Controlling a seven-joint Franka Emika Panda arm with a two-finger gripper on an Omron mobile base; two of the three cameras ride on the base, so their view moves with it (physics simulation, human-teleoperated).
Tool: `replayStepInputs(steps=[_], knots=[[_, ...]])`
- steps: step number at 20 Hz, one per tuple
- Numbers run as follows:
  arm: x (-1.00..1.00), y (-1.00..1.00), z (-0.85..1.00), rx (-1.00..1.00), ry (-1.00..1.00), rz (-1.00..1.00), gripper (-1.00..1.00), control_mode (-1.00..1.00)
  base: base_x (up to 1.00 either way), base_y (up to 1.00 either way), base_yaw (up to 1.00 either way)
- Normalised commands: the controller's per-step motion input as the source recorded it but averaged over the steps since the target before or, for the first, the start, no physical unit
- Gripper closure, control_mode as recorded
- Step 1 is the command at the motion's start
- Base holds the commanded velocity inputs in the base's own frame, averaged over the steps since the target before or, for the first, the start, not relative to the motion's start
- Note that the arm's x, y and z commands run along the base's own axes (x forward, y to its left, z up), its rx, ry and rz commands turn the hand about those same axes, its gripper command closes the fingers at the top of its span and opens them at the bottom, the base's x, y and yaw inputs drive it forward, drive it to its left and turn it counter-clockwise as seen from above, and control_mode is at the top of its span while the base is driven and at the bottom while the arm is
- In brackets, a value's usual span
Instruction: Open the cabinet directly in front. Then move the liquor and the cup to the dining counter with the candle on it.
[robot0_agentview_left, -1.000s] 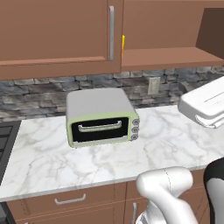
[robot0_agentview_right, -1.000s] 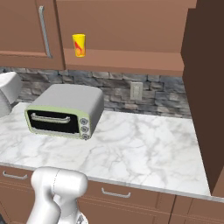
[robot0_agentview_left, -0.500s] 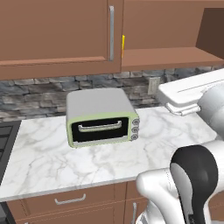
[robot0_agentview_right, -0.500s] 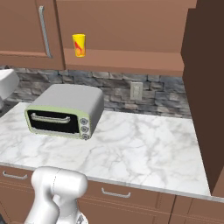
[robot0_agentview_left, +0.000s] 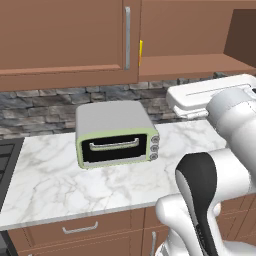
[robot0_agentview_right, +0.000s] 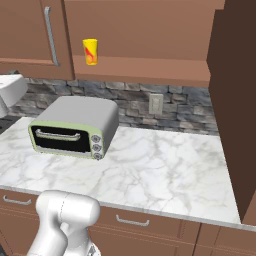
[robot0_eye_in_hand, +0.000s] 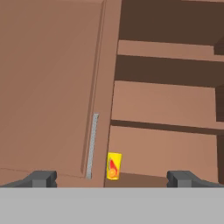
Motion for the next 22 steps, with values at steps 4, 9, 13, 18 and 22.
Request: replayStepInputs(steps=[4,9,13,18,22], knots=[[0.19,0.00,0.00,0.01,0.00,0.00,-1.00,-1.00,0.00,0.00,0.00],[0.14,0.00,0.00,0.00,0.00,0.00,-1.00,-1.00,0.00,0.00,0.00],[0.11,0.08,0.00,0.00,0.01,0.03,-1.00,-1.00,0.00,0.00,0.00],[0.11,0.26,-0.03,0.00,0.04,0.05,-1.00,-1.00,0.00,0.00,0.00],[0.17,0.20,-0.02,0.00,0.02,0.03,-1.00,-1.00,0.00,0.00,0.00]])
